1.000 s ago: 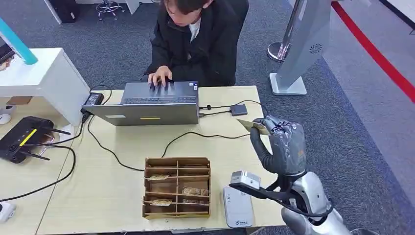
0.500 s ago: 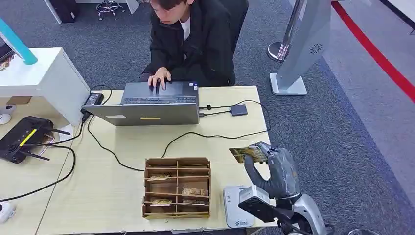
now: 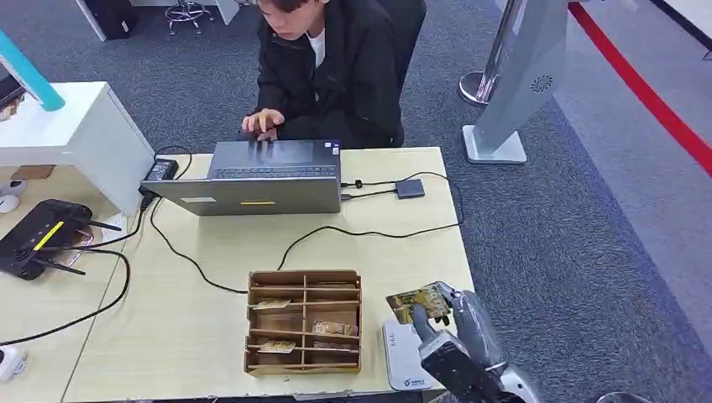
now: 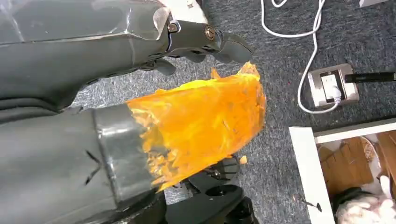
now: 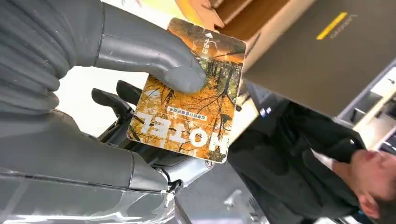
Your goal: Pass the card to the sensor for recognition and then transmit it.
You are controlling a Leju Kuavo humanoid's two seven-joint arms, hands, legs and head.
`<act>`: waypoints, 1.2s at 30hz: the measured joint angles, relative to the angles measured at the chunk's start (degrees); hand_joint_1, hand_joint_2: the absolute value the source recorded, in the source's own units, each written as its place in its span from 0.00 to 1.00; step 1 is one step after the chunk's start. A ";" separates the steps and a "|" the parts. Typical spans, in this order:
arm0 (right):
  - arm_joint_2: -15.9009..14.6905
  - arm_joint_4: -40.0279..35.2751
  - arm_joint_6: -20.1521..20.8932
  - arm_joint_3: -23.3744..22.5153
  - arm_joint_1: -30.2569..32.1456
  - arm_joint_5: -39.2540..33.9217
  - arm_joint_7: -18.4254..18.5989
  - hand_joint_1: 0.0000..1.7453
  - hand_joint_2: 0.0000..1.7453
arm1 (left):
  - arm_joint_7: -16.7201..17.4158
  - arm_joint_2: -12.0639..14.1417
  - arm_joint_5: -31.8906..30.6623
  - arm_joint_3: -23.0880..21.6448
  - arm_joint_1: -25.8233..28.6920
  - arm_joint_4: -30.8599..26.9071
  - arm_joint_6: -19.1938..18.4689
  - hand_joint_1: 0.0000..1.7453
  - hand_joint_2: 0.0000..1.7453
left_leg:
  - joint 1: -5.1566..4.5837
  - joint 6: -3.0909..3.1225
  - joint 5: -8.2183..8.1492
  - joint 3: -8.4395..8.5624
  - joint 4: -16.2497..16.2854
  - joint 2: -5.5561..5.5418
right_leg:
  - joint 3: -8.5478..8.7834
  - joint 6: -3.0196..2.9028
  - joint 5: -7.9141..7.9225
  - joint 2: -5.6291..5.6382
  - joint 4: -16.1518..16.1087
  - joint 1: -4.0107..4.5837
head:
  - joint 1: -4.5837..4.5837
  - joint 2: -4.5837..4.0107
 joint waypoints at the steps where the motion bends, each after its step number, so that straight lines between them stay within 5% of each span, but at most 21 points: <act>1: -0.02 0.22 0.42 0.07 -0.02 -0.33 0.18 1.00 1.00 | -0.02 0.02 0.00 0.02 0.02 0.00 -0.02 0.00 0.00 | 0.00 0.00 0.00 0.00 0.00 0.00 | 0.00 0.00 0.00 0.00 0.00 0.00 | -0.02 0.00; 36: -2.75 7.65 4.57 3.26 -2.24 -2.30 4.33 1.00 1.00 | -0.02 0.74 -0.96 0.46 0.25 0.44 -0.24 0.00 0.00 | 0.00 0.00 0.00 0.00 0.00 0.00 | 0.00 0.00 0.00 0.00 0.00 0.00 | -0.02 0.00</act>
